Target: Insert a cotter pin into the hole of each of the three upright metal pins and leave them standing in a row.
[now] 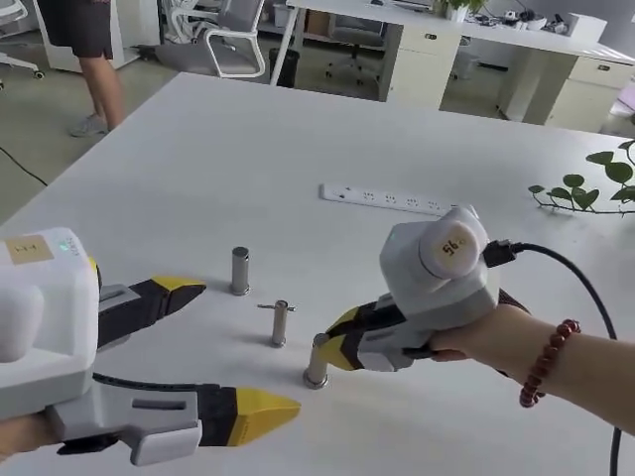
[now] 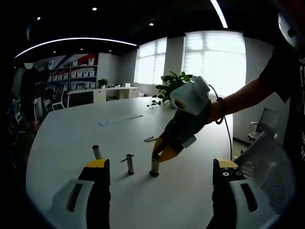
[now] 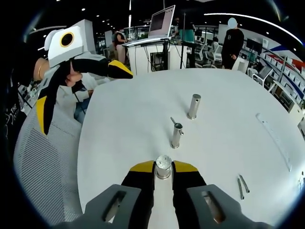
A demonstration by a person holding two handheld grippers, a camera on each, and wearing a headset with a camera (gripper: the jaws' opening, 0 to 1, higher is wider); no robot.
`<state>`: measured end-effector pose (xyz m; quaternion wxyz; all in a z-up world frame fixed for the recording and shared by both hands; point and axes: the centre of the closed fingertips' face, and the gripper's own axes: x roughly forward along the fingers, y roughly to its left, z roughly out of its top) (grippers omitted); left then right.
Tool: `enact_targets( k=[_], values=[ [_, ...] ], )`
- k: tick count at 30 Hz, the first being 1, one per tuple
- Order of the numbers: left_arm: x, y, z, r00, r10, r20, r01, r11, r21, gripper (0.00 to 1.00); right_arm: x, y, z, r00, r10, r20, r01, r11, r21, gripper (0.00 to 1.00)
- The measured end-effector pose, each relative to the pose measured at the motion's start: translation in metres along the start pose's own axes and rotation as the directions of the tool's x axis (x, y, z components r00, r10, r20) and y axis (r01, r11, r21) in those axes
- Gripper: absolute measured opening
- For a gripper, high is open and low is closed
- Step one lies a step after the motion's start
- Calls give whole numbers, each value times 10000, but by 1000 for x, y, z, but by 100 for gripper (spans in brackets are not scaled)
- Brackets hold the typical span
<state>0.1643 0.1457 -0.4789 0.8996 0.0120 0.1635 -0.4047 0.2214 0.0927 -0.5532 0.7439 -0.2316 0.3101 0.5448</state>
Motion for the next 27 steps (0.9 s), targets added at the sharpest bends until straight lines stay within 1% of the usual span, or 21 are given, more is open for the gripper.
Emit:
enact_targets(
  k=[3,6,11,15,17,18,20,23,25,27],
  values=[
    [1,-1,-1,10000,-32,-51,32,10000,6,89,1,0,0,10000,-2,-62,1,9999,-150,9],
    [1,-4,-1,10000,-76,-60,76,10000,-1,89,2,0,-1,10000,62,-59,-62,9999,-79,9],
    [1,-5,-1,9999,-129,-82,130,9999,49,89,2,-1,-1,10000,44,56,-44,9999,-102,9],
    [0,-5,0,9999,-104,-73,105,9999,58,89,1,-1,1,9995,57,307,-59,9999,91,16],
    [-1,-4,0,9999,-89,-63,89,9999,57,89,0,1,0,9993,169,335,-177,9995,258,16],
    [-1,-4,0,10000,-80,-58,80,10000,58,89,-1,0,0,9993,148,334,-156,9996,232,17],
    [-1,-4,0,10000,-74,-61,74,10000,46,89,-3,0,0,9993,166,334,-174,9996,238,20],
    [-2,-4,0,9999,-80,-79,81,10000,29,90,-10,-2,4,9969,270,738,-330,9962,812,22],
    [-2,-5,-1,9999,-55,-94,55,10000,39,91,-15,-7,4,9971,105,749,-161,9970,757,24],
    [-2,-5,0,10000,-54,-58,55,10000,32,92,-18,-11,3,9976,-6,700,-41,9977,674,23]
  ],
)
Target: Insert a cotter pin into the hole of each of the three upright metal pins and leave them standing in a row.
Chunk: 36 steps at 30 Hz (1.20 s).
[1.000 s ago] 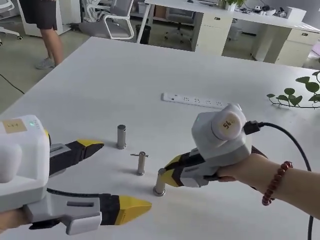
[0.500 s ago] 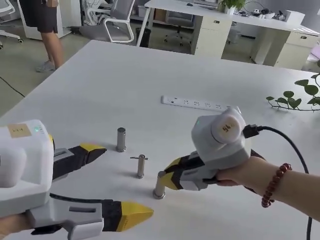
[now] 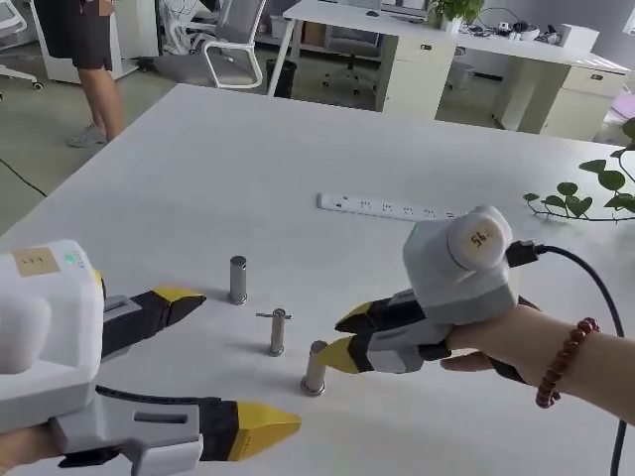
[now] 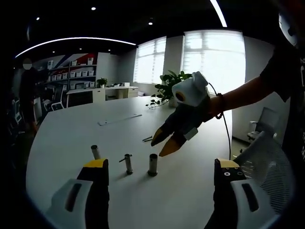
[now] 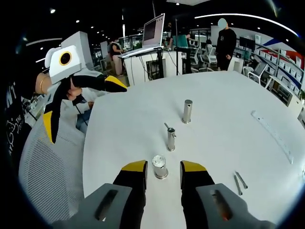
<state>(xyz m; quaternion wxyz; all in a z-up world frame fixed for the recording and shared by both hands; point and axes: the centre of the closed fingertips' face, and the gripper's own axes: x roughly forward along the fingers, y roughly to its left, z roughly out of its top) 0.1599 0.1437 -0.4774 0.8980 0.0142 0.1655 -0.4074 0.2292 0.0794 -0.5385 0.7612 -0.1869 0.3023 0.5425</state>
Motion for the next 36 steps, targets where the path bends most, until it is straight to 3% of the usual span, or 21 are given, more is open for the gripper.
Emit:
enact_targets(
  k=[3,11,18,24,36],
  values=[
    [0,0,1,10000,-7,27,7,10000,-31,93,-6,-8,-2,9999,-117,35,115,9987,501,26],
    [1,0,2,10000,-24,40,24,10000,-32,99,-21,-38,-22,9969,-668,-424,692,9959,583,28],
    [2,1,0,10000,11,-53,-11,10000,69,99,-29,-65,-39,9879,-1121,-1073,1162,9927,330,28],
    [2,2,-2,10000,10,-84,-10,10000,10,99,-28,-84,-47,9816,-1227,-1462,1265,9918,170,27],
    [2,8,-5,9999,116,-108,-117,9999,-107,94,-14,-113,-59,9664,-1249,-2245,1317,9912,153,14]
  ],
)
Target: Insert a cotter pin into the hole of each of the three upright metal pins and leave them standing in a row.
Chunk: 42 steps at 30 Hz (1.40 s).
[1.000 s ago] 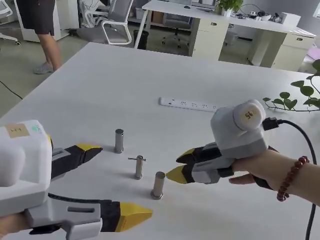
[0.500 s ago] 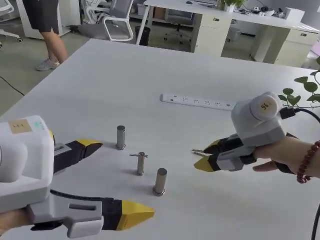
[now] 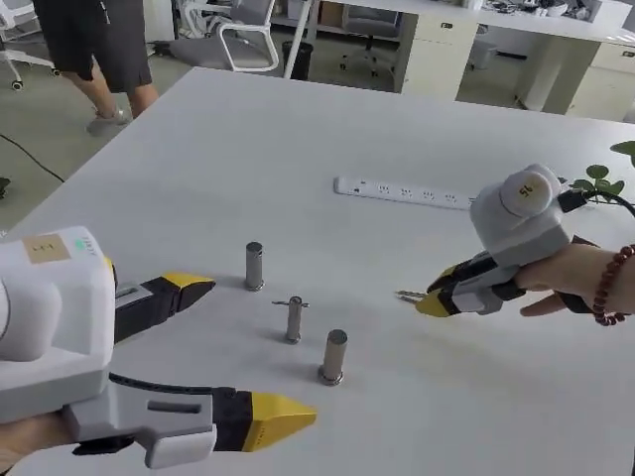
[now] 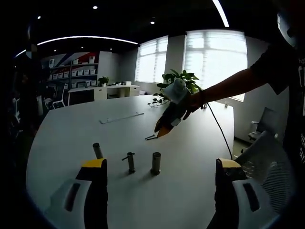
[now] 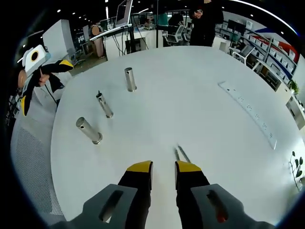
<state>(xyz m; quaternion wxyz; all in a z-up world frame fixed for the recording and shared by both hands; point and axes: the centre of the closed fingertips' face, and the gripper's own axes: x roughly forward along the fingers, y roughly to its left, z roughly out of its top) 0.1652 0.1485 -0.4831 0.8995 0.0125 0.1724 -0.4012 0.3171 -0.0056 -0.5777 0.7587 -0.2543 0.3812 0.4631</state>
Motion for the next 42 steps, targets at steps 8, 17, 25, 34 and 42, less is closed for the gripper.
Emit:
enact_targets(
  k=[8,17,25,34,42],
  values=[
    [1,2,-4,10000,58,-80,-59,10000,-48,92,9,-12,-10,9983,38,-578,-47,9999,-153,10],
    [4,3,-10,9997,33,-231,-38,9998,-199,88,16,-18,-20,9913,46,-1316,-103,9990,-427,9],
    [4,2,-9,9997,-15,-245,10,9998,-181,86,21,-27,-30,9778,-15,-2094,-163,9964,-835,6],
    [2,1,-7,9996,-39,-284,36,9999,-115,85,15,-27,-25,9711,303,-2368,-460,9971,-612,3],
    [2,1,-7,9995,-20,-321,18,10000,-75,85,17,-29,-30,9588,203,-2834,-431,9963,-745,0]
  ],
)
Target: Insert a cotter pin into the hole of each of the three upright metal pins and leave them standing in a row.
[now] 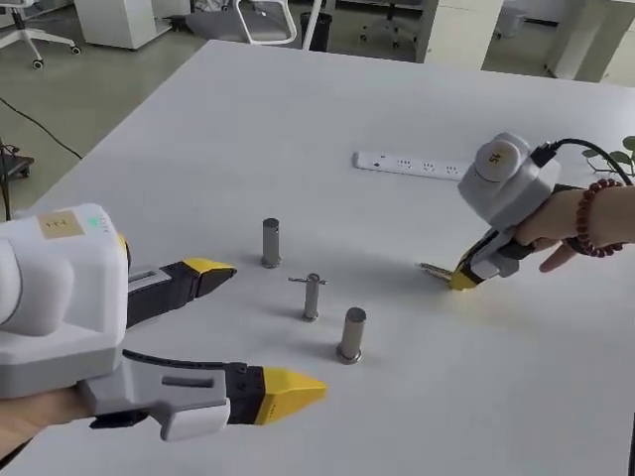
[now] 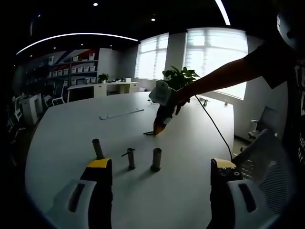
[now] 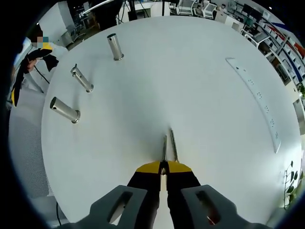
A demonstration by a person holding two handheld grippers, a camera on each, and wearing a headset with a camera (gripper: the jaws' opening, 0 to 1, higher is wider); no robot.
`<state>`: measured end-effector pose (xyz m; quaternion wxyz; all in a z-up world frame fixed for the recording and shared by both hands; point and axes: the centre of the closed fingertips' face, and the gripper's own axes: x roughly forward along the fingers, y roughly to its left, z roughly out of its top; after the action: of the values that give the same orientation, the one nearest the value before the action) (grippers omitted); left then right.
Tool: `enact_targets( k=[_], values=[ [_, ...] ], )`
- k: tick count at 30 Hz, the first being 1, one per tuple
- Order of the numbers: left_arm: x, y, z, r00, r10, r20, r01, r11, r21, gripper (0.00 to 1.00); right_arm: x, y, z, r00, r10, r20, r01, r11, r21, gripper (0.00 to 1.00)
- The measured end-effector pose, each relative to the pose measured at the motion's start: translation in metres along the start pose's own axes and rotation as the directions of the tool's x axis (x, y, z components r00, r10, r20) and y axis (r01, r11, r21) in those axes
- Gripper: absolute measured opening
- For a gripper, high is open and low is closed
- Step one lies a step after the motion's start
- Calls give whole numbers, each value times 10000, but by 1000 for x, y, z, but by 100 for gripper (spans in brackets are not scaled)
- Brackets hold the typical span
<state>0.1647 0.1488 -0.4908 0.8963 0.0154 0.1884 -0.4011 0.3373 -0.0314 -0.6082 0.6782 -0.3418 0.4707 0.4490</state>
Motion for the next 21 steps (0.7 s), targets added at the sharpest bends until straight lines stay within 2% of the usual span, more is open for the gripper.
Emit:
enact_targets(
  k=[5,7,13,21],
  values=[
    [-2,0,0,10000,18,-11,-18,10000,10,84,0,-2,0,9997,33,-253,-33,10000,9,0],
    [-2,0,1,10000,39,-11,-39,10000,23,84,1,-2,0,9995,9,-324,-17,9997,-244,0],
    [-3,2,1,10000,70,-29,-70,10000,12,83,4,-4,2,9995,-186,-243,178,9993,-338,0],
    [-1,-3,-4,9998,-113,-165,111,9998,-160,83,5,-2,2,9981,-482,-377,455,9966,-693,0]
  ],
)
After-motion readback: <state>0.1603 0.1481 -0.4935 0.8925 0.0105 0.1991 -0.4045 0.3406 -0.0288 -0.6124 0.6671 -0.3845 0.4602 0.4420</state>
